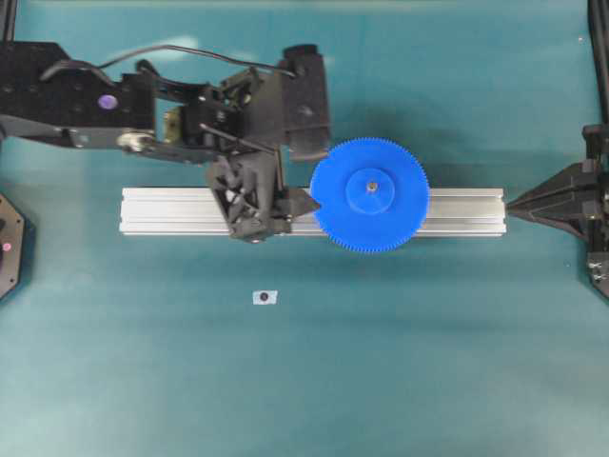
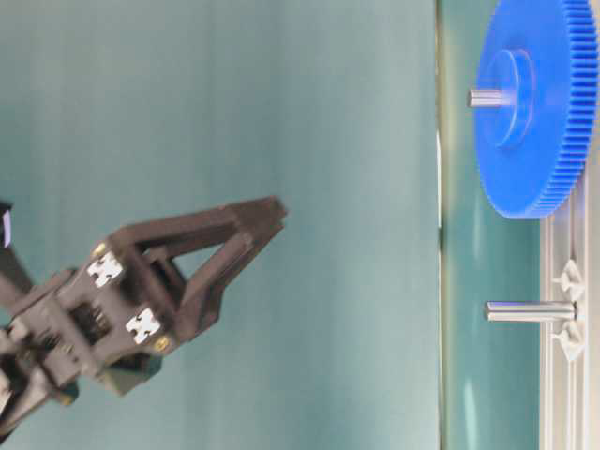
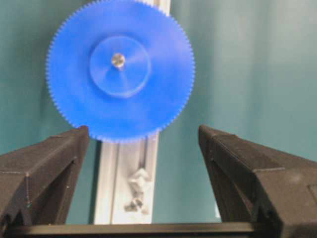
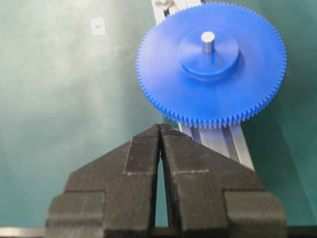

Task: Insert the large gear onto the shaft.
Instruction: 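Open the left gripper and withdraw it leftward from the gear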

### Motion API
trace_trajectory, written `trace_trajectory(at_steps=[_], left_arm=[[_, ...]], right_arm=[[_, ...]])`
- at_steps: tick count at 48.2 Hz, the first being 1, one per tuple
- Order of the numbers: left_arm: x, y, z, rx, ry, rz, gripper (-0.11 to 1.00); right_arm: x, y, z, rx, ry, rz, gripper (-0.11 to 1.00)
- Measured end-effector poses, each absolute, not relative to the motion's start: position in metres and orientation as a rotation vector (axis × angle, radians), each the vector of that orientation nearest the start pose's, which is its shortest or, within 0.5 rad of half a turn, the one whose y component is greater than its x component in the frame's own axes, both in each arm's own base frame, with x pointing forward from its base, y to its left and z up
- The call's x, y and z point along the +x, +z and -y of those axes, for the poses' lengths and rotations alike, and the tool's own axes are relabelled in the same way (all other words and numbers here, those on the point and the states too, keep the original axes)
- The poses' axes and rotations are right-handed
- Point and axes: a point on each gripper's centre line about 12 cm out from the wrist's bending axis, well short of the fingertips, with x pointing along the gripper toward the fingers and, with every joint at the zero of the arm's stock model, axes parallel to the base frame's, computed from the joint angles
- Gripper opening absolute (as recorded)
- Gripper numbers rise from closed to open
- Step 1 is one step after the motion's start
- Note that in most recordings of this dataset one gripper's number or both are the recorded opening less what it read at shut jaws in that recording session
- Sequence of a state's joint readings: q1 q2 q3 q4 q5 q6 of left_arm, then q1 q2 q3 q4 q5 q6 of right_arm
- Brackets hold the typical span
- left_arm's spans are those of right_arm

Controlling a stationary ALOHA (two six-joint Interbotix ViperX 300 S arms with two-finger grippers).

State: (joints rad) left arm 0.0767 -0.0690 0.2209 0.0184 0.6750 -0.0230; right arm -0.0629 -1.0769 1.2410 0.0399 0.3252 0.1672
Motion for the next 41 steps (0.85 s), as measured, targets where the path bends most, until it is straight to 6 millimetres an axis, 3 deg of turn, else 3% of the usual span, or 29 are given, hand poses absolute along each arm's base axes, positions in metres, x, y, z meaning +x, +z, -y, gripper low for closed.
trace_trajectory(at_steps=[25, 41], left_arm=[[0.379, 0.297, -0.030, -0.030, 0.085, -0.725, 0.87], [0.374, 0.296, -0.030, -0.031, 0.085, -0.727, 0.87]], right_arm=[[0.164, 0.217, 0.009, 0.222, -0.100, -0.484, 0.09], [0.164, 0.217, 0.009, 0.222, -0.099, -0.484, 0.09]])
